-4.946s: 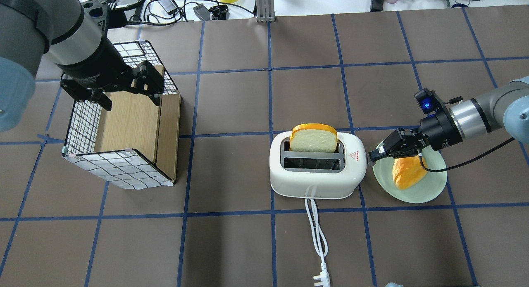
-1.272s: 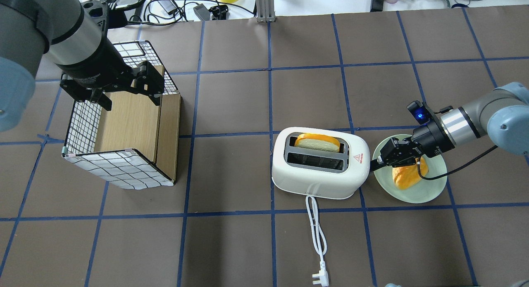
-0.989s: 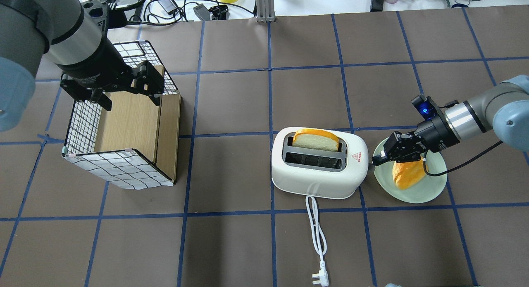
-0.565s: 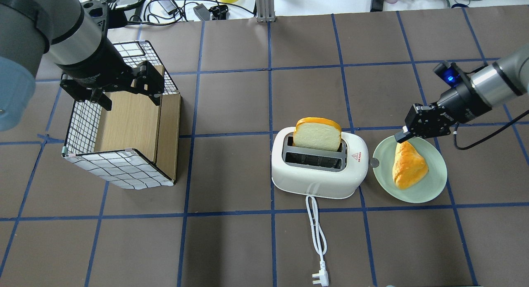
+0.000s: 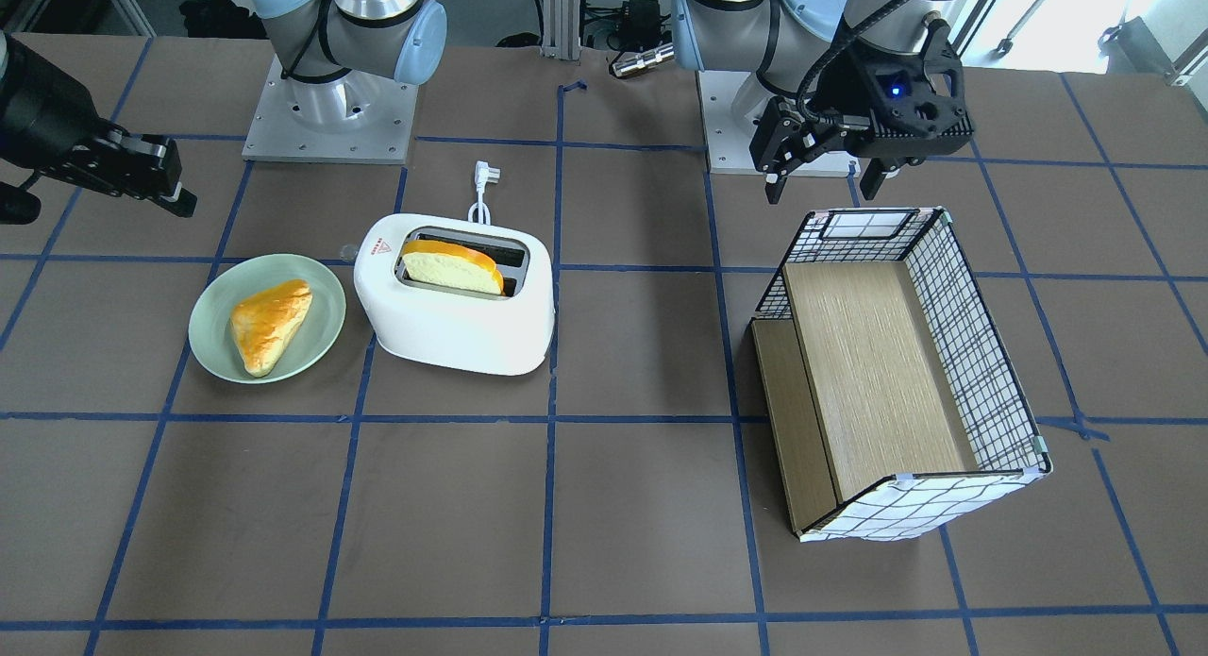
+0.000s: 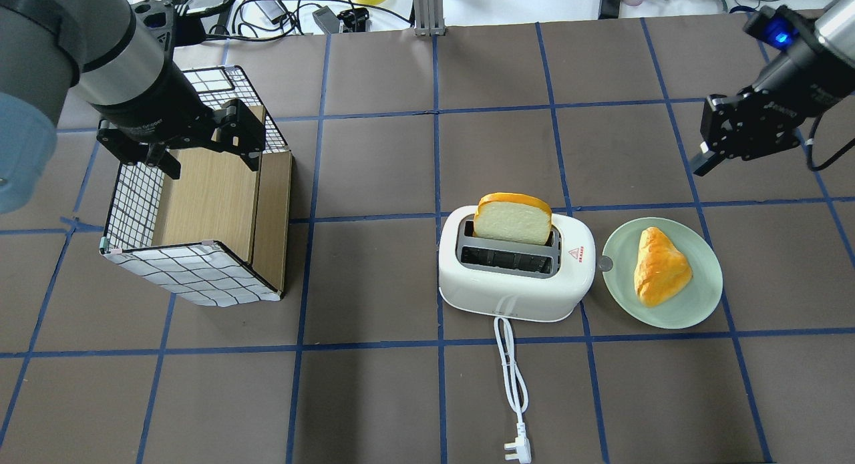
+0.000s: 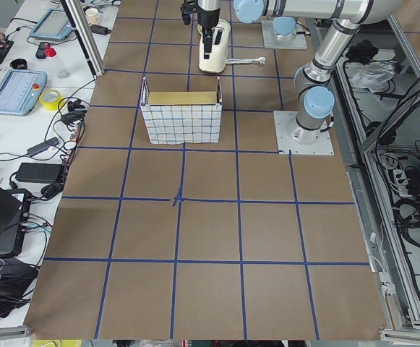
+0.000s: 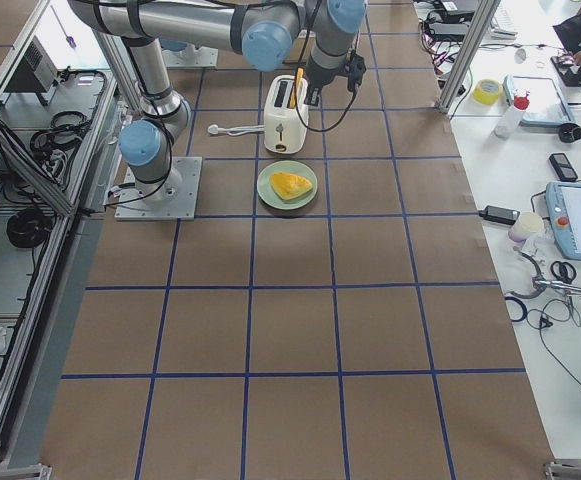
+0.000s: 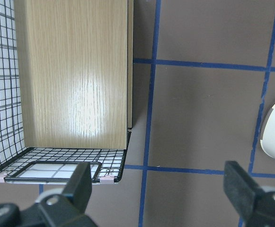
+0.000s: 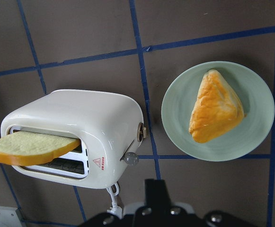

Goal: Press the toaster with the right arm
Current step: 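Lift the right gripper off the lever and retract it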

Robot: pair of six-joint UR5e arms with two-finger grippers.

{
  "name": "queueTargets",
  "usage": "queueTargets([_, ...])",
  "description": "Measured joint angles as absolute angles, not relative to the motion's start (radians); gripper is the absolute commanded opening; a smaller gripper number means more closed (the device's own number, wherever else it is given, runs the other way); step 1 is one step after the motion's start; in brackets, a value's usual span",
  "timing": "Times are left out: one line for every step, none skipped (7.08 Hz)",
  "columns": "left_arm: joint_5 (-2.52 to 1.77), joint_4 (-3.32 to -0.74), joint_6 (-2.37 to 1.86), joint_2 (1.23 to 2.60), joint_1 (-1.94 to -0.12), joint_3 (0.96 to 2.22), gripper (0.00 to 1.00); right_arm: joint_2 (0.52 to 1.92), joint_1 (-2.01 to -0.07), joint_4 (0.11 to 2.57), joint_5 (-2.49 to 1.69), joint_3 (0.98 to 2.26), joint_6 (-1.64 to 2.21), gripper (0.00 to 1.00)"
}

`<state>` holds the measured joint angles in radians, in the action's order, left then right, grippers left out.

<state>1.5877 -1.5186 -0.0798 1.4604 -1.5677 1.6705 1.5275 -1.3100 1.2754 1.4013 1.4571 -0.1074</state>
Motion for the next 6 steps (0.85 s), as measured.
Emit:
queueTargets([1.588, -1.519, -0.080, 1.460, -1.568, 1.670, 1.00, 1.527, -1.381, 1.284, 1.429, 1.436, 0.011, 0.00])
queueTargets([1.588, -1.519, -0.080, 1.460, -1.568, 1.671, 1.00, 1.527, -1.465, 1.319, 1.474, 1.433, 0.111, 0.00])
queueTargets([1.588, -1.519, -0.080, 1.460, -1.568, 1.671, 1.00, 1.525, -1.543, 1.375, 1.531, 1.441, 0.167, 0.03])
queueTargets([1.588, -1.519, -0.080, 1.460, -1.568, 1.670, 1.00, 1.523, -1.594, 1.427, 1.561, 1.454, 0.202, 0.35])
queueTargets([1.588, -1.519, -0.080, 1.460, -1.568, 1.670, 1.00, 1.524, -1.615, 1.484, 1.567, 1.468, 0.213, 0.89])
queueTargets([1.588, -1.519, -0.080, 1.460, -1.568, 1.670, 1.00, 1.522, -1.624, 1.558, 1.571, 1.477, 0.198, 1.00])
